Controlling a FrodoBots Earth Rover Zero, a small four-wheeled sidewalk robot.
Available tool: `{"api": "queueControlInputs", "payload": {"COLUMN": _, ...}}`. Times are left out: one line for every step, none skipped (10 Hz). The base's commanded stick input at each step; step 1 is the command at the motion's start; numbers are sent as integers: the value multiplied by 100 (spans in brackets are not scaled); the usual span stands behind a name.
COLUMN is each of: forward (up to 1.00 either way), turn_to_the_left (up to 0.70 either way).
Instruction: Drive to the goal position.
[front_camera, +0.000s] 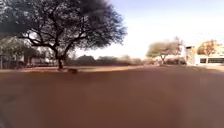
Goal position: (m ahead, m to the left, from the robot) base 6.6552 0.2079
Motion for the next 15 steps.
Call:
{"api": "queueControlInputs", "payload": {"forward": 100, "turn_to_the_left": 0}}
{"api": "queueControlInputs", "payload": {"forward": 100, "turn_to_the_left": 0}}
{"api": "queueControlInputs", "payload": {"forward": 100, "turn_to_the_left": 7}}
{"api": "queueControlInputs", "payload": {"forward": 100, "turn_to_the_left": 20}}
{"api": "queueControlInputs", "payload": {"forward": 100, "turn_to_the_left": 22}}
{"api": "queueControlInputs", "payload": {"forward": 100, "turn_to_the_left": 9}}
{"api": "queueControlInputs", "payload": {"forward": 100, "turn_to_the_left": 3}}
{"api": "queueControlInputs", "payload": {"forward": 100, "turn_to_the_left": 16}}
{"api": "queueControlInputs", "payload": {"forward": 100, "turn_to_the_left": 27}}
{"api": "queueControlInputs", "payload": {"forward": 100, "turn_to_the_left": 27}}
{"api": "queueControlInputs", "payload": {"forward": 100, "turn_to_the_left": 0}}
{"api": "queueControlInputs", "payload": {"forward": 100, "turn_to_the_left": 0}}
{"api": "queueControlInputs", "payload": {"forward": 100, "turn_to_the_left": 0}}
{"api": "queueControlInputs", "payload": {"forward": 100, "turn_to_the_left": 27}}
{"api": "queueControlInputs", "payload": {"forward": 100, "turn_to_the_left": 27}}
